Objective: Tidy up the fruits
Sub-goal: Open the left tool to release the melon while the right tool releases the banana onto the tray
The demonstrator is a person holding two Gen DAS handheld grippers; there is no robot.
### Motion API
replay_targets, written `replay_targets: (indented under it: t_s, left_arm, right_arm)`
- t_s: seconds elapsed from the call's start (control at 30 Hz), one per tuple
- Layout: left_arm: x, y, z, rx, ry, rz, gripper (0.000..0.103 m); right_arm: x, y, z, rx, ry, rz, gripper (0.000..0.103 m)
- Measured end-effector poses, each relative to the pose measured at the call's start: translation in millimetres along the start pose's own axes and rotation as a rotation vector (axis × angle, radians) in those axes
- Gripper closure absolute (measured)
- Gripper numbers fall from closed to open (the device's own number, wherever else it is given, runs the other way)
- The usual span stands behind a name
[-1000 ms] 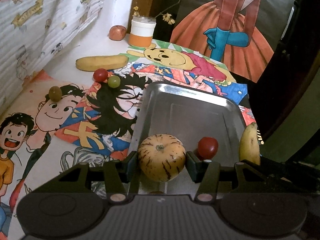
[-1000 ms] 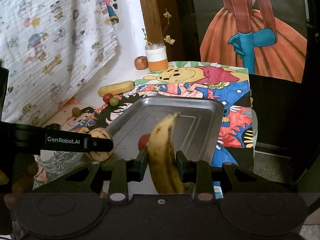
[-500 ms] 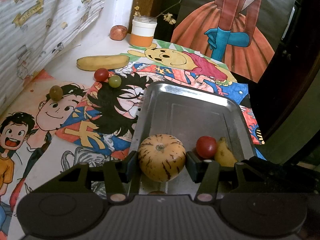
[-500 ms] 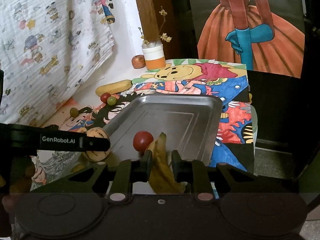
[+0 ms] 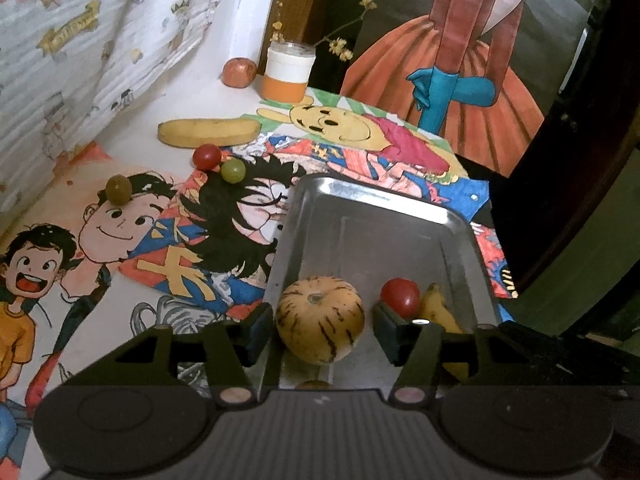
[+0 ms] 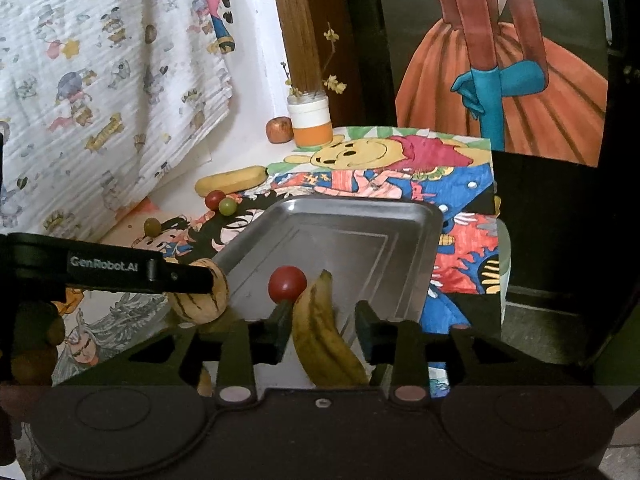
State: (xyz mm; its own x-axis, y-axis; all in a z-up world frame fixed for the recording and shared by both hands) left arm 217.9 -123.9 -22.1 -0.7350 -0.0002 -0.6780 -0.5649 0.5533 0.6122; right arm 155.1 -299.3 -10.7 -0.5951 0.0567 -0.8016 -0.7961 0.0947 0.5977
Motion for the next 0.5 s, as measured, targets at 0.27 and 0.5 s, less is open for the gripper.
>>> replay_targets:
  t_s: [0.27, 0.5]
  left_arm:
    - [-3.4, 33.6, 4.7, -0.054, -0.004, -0.068, 0.012]
    - [2.1, 70.3, 8.4, -0.107, -0.054, -0.139, 0.0]
  right_arm:
    - [-5.0, 20.4, -1.4, 0.045, -0.013, -0.04, 0.03]
    - [-6.4, 42.5, 4.8, 0.031, -0.014, -0.065, 0.011]
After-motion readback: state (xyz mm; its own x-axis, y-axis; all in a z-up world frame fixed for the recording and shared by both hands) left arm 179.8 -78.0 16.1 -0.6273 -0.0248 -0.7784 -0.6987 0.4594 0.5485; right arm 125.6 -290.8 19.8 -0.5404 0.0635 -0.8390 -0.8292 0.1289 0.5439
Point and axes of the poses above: each gripper's, at about its wrist camera, not at the fingertips, and y roughly against the way its jaws point, z to its left, x to its underside, the point moved 7 cm from there along -y, roughly the way its jaws point, and after that the axes turned 14 degrees about x, right-handed, at the moved point
